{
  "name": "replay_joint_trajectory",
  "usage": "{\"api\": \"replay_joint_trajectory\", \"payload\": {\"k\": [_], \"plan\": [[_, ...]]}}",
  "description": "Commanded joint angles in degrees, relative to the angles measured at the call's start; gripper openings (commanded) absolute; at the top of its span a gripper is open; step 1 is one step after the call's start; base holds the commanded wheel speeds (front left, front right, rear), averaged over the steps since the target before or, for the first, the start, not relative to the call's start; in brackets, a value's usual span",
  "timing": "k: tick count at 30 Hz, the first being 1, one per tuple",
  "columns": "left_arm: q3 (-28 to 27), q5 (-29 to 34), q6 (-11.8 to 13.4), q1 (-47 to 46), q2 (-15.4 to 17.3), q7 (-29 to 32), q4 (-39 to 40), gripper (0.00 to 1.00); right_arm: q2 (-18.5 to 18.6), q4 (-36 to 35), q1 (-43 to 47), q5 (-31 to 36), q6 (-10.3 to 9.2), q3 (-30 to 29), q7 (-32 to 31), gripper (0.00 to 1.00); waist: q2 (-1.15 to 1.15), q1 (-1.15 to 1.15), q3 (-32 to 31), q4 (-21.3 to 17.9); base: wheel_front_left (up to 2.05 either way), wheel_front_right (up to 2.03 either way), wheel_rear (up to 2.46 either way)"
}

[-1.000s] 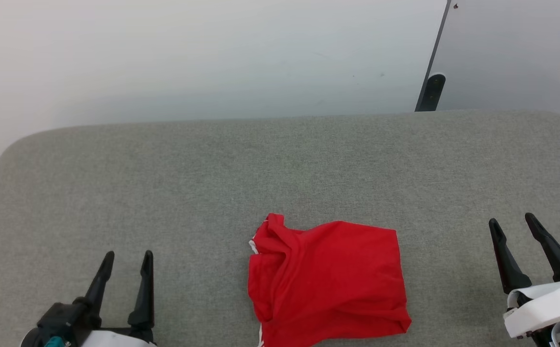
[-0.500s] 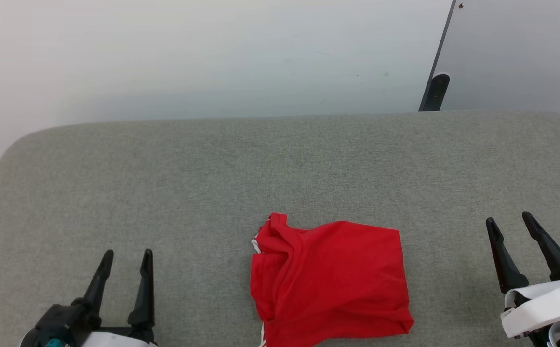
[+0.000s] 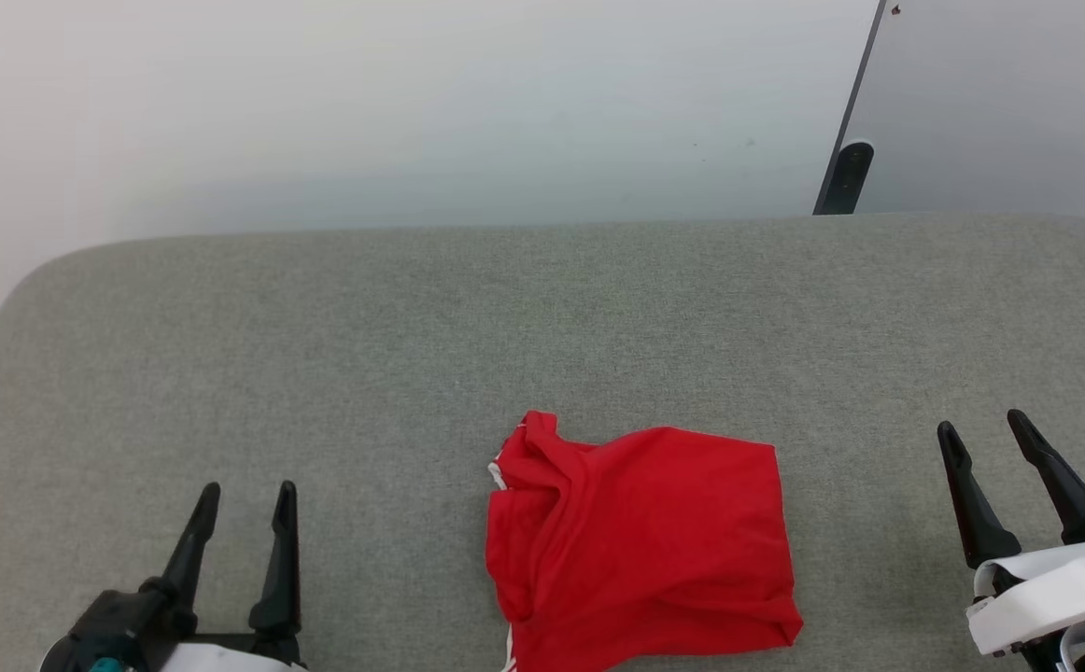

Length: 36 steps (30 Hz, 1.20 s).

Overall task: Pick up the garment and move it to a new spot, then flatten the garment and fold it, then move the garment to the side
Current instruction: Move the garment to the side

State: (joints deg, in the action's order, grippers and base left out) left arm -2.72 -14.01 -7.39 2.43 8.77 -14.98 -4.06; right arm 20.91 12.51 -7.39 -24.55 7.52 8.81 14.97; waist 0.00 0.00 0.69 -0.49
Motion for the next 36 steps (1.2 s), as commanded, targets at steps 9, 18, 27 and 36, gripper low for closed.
{"api": "replay_joint_trajectory", "payload": {"k": [9,18,27,36], "plan": [[0.0,-0.4,-0.2,1.0,-0.1,-0.2,0.3,1.0,0.5,0.8,0.7,0.0,-0.07,-0.2,0.3,1.0,0.0,0.0,-0.3,-0.2,0.0,0.0,0.0],[-1.6,1.0,-0.2,0.0,0.2,-0.2,0.5,1.0,1.6,1.5,-0.8,-2.9,-0.08,4.5,-3.5,1.0,0.0,0.0,0.1,1.1,0.0,0.0,0.0],[-4.2,1.3,-0.2,-0.5,0.1,-0.2,0.2,1.0,1.7,2.0,-2.4,-6.8,-0.08,10.0,-12.0,1.0,0.0,0.0,0.0,4.7,0.0,0.0,0.0],[-2.4,0.9,-0.2,-1.3,-0.4,-0.2,-0.9,1.0,2.7,2.5,-3.9,-12.7,-0.08,11.2,-34.5,1.0,0.0,0.0,0.9,7.9,0.0,0.0,0.0]]}}
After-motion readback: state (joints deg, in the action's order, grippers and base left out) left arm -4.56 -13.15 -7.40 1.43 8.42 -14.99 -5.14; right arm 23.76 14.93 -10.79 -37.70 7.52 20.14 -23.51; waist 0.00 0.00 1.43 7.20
